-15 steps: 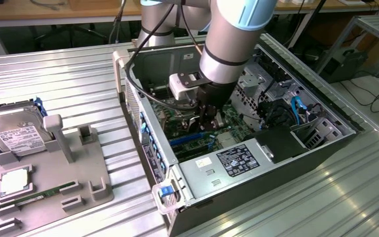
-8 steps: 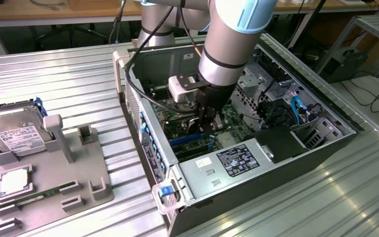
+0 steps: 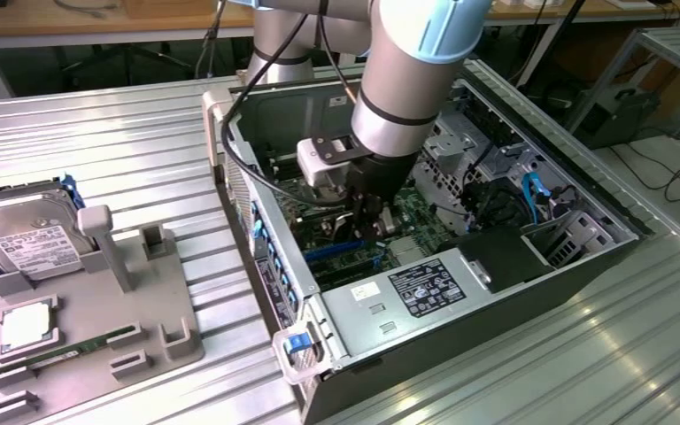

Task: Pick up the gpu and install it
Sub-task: 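Insert the gpu into the slot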

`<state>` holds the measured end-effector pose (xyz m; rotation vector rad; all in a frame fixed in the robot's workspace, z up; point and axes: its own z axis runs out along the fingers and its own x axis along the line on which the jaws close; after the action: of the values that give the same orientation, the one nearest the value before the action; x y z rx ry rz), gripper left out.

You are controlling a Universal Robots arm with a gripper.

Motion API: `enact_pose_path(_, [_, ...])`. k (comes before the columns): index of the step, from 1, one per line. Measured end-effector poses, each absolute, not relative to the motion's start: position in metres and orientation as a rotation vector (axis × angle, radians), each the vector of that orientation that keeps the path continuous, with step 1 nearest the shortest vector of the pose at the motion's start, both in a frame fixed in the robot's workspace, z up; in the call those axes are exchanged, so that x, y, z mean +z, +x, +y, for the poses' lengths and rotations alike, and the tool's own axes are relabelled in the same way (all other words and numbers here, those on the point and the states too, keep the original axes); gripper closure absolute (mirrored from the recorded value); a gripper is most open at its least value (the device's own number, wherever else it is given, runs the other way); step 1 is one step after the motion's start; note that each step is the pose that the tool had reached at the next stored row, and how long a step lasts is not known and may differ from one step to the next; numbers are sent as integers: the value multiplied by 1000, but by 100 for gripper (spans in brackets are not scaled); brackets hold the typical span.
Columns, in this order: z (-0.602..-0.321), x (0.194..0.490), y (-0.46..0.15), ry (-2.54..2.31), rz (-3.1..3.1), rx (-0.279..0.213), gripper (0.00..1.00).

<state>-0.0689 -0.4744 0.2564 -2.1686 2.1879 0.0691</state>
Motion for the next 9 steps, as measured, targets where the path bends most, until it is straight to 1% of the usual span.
enact_pose_path(9, [-474,252,-70,-2170,2189,71,72])
